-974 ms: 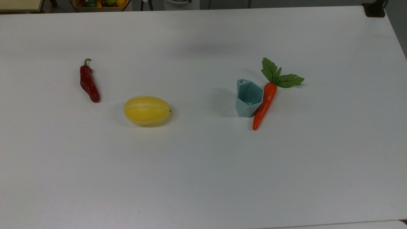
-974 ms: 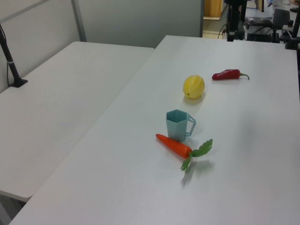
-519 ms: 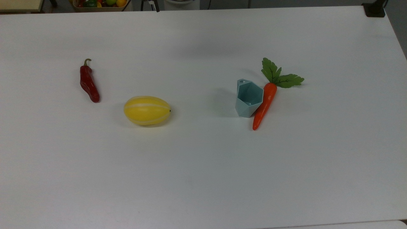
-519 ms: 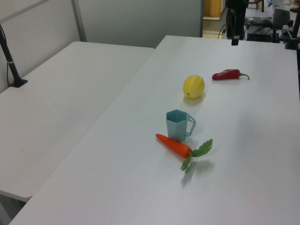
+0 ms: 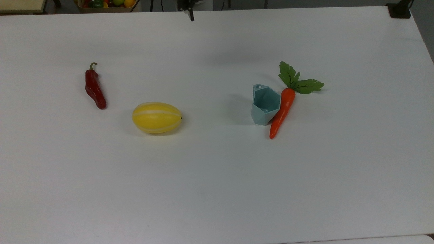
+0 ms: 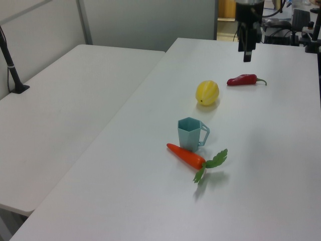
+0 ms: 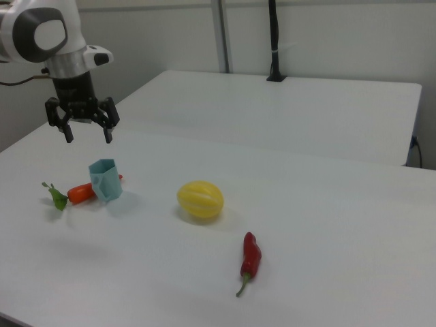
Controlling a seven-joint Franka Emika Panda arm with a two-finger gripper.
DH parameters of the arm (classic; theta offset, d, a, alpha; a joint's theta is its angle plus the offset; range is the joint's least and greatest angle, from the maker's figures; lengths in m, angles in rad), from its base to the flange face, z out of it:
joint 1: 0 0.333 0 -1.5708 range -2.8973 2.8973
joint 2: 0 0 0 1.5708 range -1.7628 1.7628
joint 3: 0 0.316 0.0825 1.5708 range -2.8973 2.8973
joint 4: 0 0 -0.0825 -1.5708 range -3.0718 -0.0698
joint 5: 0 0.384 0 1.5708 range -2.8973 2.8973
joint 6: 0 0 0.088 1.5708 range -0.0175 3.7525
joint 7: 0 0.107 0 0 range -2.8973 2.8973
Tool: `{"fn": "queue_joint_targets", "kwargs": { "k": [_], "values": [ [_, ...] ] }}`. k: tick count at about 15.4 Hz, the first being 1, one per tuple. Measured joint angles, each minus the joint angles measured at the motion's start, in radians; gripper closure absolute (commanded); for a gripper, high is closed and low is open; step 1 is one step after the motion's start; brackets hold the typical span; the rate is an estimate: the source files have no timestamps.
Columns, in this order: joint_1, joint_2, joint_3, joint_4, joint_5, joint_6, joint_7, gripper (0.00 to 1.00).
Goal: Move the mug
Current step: 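Move the open gripper over the light-blue mug and lower it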
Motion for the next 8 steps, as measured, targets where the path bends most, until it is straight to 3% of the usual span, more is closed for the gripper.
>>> {"fn": "queue_joint_targets", "kwargs": {
  "k": [8],
  "values": [
    [0.089, 0.105, 0.001, -0.008, 0.0, 0.179, 0.153, 0.0]
  ]
}}
